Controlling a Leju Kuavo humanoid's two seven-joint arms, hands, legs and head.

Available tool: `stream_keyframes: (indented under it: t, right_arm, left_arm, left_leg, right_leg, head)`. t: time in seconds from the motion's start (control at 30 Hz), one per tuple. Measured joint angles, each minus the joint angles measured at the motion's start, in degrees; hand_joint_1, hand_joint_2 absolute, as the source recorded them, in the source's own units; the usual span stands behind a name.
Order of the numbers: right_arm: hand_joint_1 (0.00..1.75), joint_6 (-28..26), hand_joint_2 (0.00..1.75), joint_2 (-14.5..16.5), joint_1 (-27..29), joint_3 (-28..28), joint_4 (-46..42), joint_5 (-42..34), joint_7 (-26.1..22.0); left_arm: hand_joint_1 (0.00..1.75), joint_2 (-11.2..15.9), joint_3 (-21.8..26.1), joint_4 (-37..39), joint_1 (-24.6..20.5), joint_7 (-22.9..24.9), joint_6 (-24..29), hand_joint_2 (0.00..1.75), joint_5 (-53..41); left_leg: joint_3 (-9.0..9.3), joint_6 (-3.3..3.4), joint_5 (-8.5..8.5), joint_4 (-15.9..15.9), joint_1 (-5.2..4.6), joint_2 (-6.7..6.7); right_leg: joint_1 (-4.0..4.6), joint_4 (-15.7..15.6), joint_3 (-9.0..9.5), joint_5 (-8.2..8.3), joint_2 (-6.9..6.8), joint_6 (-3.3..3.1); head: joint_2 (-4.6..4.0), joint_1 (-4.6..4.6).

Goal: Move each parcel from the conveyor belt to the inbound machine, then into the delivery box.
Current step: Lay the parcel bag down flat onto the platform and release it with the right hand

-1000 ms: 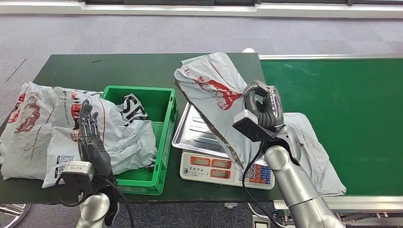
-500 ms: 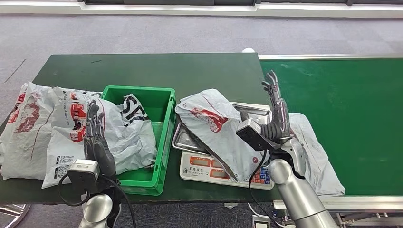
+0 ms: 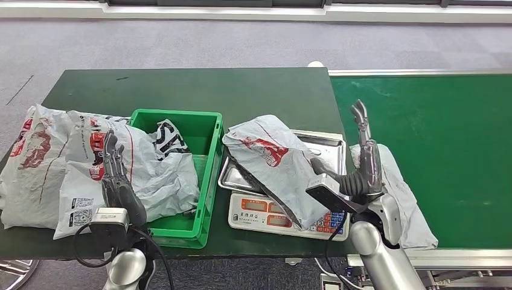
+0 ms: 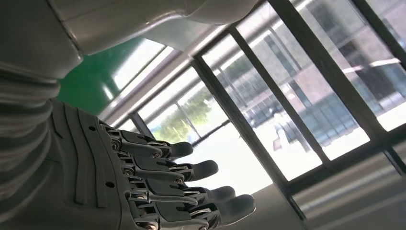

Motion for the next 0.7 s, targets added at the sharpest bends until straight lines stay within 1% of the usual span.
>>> stream_keyframes:
  t: [0.1, 0.17, 0.3, 0.37, 0.4, 0.47, 0.53, 0.6, 0.7]
  right_arm:
    - [0.00, -2.3, 1.75, 0.0, 3.5, 0.0, -6.5, -0.9, -2.3]
    - [0.00, -2.7, 1.75, 0.0, 5.4, 0.0, -10.0, -1.1, -2.7]
    - [0.00, -2.9, 1.75, 0.0, 7.0, 0.0, -13.5, -1.5, -3.1]
    - [0.00, -3.6, 1.75, 0.0, 7.7, 0.0, -14.8, -3.1, -4.7]
    - [0.00, -4.1, 1.75, 0.0, 8.5, -0.1, -15.9, -4.6, -6.3]
    - [0.00, -4.6, 1.75, 0.2, 11.4, -0.2, -19.5, -7.5, -10.0]
    - [0.00, -4.8, 1.75, 0.7, 15.0, -0.3, -24.2, -8.4, -13.0]
    - [0.00, -4.9, 1.75, 1.2, 17.8, -0.3, -28.3, -8.2, -14.2]
    - [0.00, -4.9, 1.75, 1.6, 20.0, -0.3, -31.9, -8.2, -14.4]
  left_arm:
    - [0.00, 0.1, -0.4, 0.0, 0.0, -0.1, 0.1, 0.00, 0.0]
    - [0.00, 0.2, -0.5, 0.0, 0.0, 0.0, 0.1, 0.00, 0.0]
    - [0.00, 0.3, -0.8, 0.0, 0.0, 0.0, 0.1, 0.00, -0.1]
    - [0.00, 0.3, -0.9, 0.0, 0.0, 0.6, -0.3, 0.00, -0.8]
    - [0.00, 0.4, -1.1, 0.0, -0.1, 1.4, -1.0, 0.00, -1.8]
    - [0.00, 0.8, -1.7, 0.0, -0.4, 4.8, -3.6, 0.00, -5.9]
    - [0.00, 1.1, -2.6, 0.2, -1.2, 8.2, -6.3, 0.00, -10.8]
    - [0.00, 1.2, -3.2, 0.4, -2.1, 9.8, -7.5, 0.00, -13.4]
    - [0.00, 1.3, -3.7, 0.7, -3.1, 10.4, -7.8, 0.00, -14.1]
  left_leg:
    - [-0.02, -0.01, -0.03, 0.0, 0.00, 0.00]
    - [-0.03, -0.03, -0.07, 0.0, 0.00, 0.02]
    - [-0.01, -0.04, -0.08, 0.0, 0.00, 0.08]
    - [0.01, -0.03, -0.08, 0.0, 0.00, 0.08]
    - [0.02, -0.03, -0.07, 0.0, 0.00, 0.06]
    - [0.01, -0.02, -0.06, 0.0, 0.00, -0.06]
    - [-0.02, -0.03, -0.07, 0.0, 0.00, -0.12]
    - [-0.02, -0.09, -0.12, 0.0, 0.00, -0.02]
    - [0.05, -0.13, -0.18, 0.0, 0.00, 0.13]
  right_leg:
    - [0.00, 0.0, -0.02, -0.02, 0.01, 0.00]
    - [0.00, 0.0, -0.05, -0.04, 0.05, -0.01]
    - [0.00, 0.0, -0.07, -0.05, 0.09, -0.02]
    - [0.00, 0.0, -0.05, -0.05, 0.07, -0.01]
    - [0.00, 0.0, -0.04, -0.05, 0.03, -0.01]
    - [0.00, 0.0, 0.00, -0.06, -0.11, 0.00]
    - [0.00, 0.0, 0.00, -0.08, -0.17, -0.01]
    - [0.00, 0.0, -0.02, -0.09, -0.03, -0.01]
    - [0.00, 0.0, -0.04, -0.10, 0.15, -0.02]
  head:
    - [0.00, 0.00]
    - [0.00, 0.00]
    - [0.00, 0.00]
    - [0.00, 0.00]
    - [0.00, 0.00]
    - [0.00, 0.00]
    - [0.00, 0.00]
    - [0.00, 0.00]
    - [0.00, 0.00]
